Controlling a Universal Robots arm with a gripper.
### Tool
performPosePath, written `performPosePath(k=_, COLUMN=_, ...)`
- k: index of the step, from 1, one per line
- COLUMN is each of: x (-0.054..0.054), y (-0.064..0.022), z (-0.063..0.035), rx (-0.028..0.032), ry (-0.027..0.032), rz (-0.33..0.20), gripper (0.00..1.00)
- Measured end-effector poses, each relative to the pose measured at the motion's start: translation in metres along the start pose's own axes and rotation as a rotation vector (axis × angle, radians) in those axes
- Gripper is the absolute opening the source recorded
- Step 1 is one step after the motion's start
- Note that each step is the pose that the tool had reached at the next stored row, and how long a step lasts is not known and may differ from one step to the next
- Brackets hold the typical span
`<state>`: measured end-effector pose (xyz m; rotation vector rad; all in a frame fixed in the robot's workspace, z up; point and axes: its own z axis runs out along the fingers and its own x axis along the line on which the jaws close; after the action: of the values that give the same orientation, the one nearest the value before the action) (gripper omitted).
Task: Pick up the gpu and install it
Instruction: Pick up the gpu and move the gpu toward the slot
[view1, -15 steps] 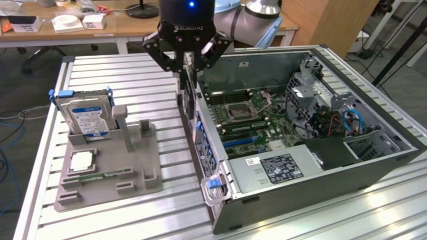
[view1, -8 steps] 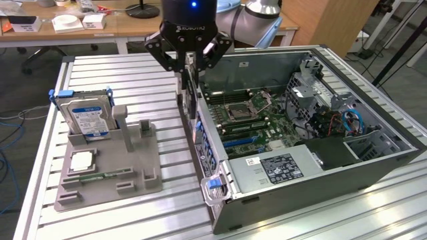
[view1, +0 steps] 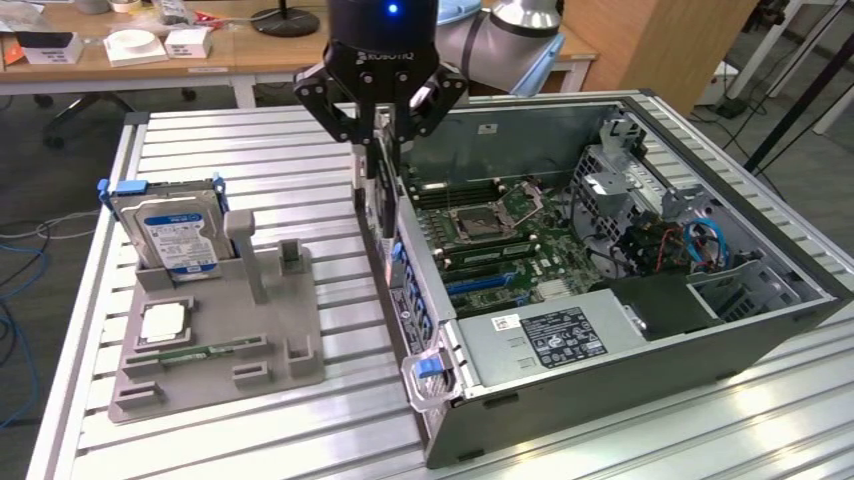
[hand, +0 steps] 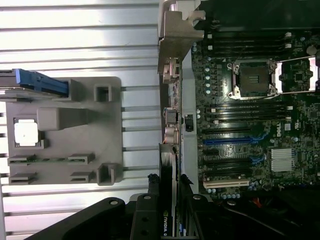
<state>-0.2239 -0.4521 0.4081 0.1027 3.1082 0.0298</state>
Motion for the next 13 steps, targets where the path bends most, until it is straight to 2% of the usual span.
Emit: performPosePath(k=13, x=-0.0046, y=0.0003, z=0.0002, rx=0.0, ry=-0.0001, rz=0.0, gripper=0.26)
